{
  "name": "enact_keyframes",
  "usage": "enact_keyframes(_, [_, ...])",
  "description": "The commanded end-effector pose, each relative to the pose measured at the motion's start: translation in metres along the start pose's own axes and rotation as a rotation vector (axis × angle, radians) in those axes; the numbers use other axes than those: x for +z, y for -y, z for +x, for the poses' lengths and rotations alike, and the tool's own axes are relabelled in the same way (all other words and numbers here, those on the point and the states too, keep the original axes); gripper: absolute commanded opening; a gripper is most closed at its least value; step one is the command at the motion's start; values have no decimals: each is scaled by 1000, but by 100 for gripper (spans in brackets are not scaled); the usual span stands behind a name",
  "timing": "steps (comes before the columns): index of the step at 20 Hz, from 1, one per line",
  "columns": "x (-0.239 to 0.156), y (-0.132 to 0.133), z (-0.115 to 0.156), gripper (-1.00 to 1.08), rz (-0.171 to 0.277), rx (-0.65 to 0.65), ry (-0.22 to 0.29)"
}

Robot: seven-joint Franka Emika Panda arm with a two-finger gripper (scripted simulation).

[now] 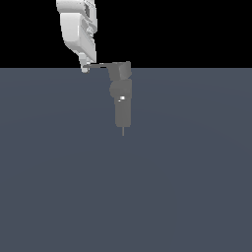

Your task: Turn on the faucet by rotating a designated handle.

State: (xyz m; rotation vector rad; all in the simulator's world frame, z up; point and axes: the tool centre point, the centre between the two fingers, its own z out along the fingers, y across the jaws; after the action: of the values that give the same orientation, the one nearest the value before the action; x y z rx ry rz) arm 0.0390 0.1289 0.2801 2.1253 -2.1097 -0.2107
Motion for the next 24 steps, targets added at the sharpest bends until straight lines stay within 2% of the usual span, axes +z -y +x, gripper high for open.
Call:
enact_keyframes(1, [-1,-6,9,-100,-2,6,-1])
enact_keyframes(24, [-4,-62,55,-100,0,3,2])
